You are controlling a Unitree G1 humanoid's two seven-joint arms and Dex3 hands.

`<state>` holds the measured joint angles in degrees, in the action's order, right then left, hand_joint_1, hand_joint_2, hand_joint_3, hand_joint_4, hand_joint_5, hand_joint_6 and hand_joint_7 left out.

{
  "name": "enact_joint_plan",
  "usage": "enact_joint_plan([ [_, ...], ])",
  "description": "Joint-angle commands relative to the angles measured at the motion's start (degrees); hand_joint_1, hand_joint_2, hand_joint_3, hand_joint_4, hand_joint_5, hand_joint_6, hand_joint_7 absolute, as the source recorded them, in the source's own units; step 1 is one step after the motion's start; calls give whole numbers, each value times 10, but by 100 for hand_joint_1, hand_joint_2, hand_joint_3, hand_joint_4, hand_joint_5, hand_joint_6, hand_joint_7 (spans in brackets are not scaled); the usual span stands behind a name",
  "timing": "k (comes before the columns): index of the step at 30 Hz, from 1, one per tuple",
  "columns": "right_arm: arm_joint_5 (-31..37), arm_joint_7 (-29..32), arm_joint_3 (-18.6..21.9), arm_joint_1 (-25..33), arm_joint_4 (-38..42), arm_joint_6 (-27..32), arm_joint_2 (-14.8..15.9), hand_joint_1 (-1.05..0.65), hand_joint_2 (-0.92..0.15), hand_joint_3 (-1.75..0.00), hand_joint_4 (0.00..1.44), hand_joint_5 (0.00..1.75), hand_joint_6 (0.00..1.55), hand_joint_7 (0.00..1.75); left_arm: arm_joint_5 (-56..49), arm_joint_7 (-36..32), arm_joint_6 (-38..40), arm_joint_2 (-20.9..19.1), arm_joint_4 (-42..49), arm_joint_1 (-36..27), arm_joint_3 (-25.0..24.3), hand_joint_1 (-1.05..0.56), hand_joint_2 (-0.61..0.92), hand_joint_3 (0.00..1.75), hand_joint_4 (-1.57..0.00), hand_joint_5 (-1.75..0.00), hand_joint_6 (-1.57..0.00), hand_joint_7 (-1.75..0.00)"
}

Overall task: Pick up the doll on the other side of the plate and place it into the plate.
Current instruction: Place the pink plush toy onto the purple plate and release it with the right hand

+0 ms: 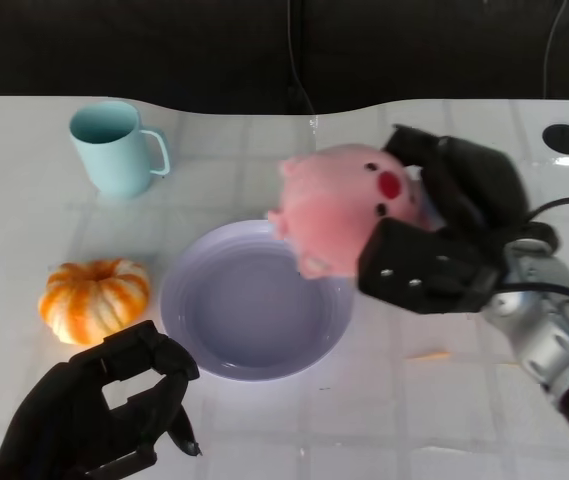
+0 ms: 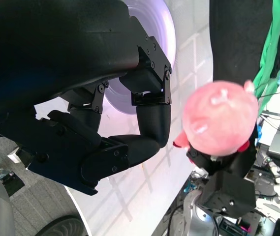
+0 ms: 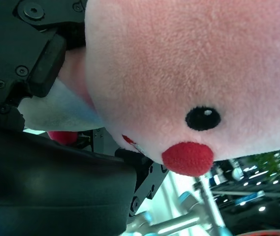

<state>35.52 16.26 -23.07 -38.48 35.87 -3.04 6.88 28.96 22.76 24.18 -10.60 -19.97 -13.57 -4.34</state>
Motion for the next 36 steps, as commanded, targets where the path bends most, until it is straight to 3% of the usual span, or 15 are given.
enact_joint_plan([
  [1,5,-10,-8,-27,9,1,-13,-20,-34,-126,96,175,83,164,-5,-2,-6,-2,3,3,0,-39,70,86,-67,-175,-64,-142],
  [12,19,1,-45,-91,117,-15,-85,-19,-42,-110,93,175,82,153,-8,-5,-3,-2,0,3,3,-40,70,85,-67,-175,-65,-140],
  [16,12,0,-46,-106,158,-23,-107,-20,-45,-108,92,175,86,140,-7,-6,-2,0,0,3,4,-40,71,85,-67,-175,-65,-140],
  [19,4,-11,-42,-114,181,-20,-122,-18,-45,-105,93,175,84,150,-5,-4,-2,1,1,4,5,-39,71,85,-67,-175,-65,-140],
  [20,1,-18,-41,-117,186,-15,-125,-19,-48,-96,90,175,85,137,-5,-4,-3,1,1,4,5,-39,71,85,-67,-175,-64,-140],
  [22,-5,-34,-38,-120,188,-4,-130,-22,-63,-58,88,168,95,91,-7,-5,-4,2,1,4,6,-39,71,85,-67,-175,-64,-140],
  [24,-10,-48,-38,-120,185,4,-132,-26,-78,-20,86,156,103,48,-7,-9,1,3,-1,3,6,-39,71,84,-67,-175,-65,-140],
  [26,-17,-72,-38,-119,180,11,-132,-29,-84,-10,80,142,98,26,-6,-11,3,4,-3,3,6,-39,71,84,-67,-175,-65,-140],
  [27,-17,-86,-41,-118,176,14,-129,-33,-88,-7,71,116,90,14,-6,-11,3,4,-4,3,7,-39,70,84,-67,-175,-64,-141],
  [29,-13,-116,-49,-118,169,14,-121,-43,-91,-8,57,57,68,3,-5,-8,0,3,-2,2,6,-39,71,84,-67,-175,-64,-141],
  [30,-7,-134,-56,-118,164,19,-116,-48,-92,-10,50,44,60,2,-5,-7,0,3,-2,2,6,-39,71,84,-67,-175,-64,-141],
  [33,8,-191,-71,-113,127,52,-102,-65,-92,-18,26,21,31,0,-5,-6,0,1,-3,2,6,-39,71,84,-66,-175,-63,-142],
  [36,17,-231,-83,-103,88,77,-87,-77,-92,-22,13,13,19,0,-6,-13,6,2,-8,1,7,-39,71,85,-66,-175,-63,-142],
])
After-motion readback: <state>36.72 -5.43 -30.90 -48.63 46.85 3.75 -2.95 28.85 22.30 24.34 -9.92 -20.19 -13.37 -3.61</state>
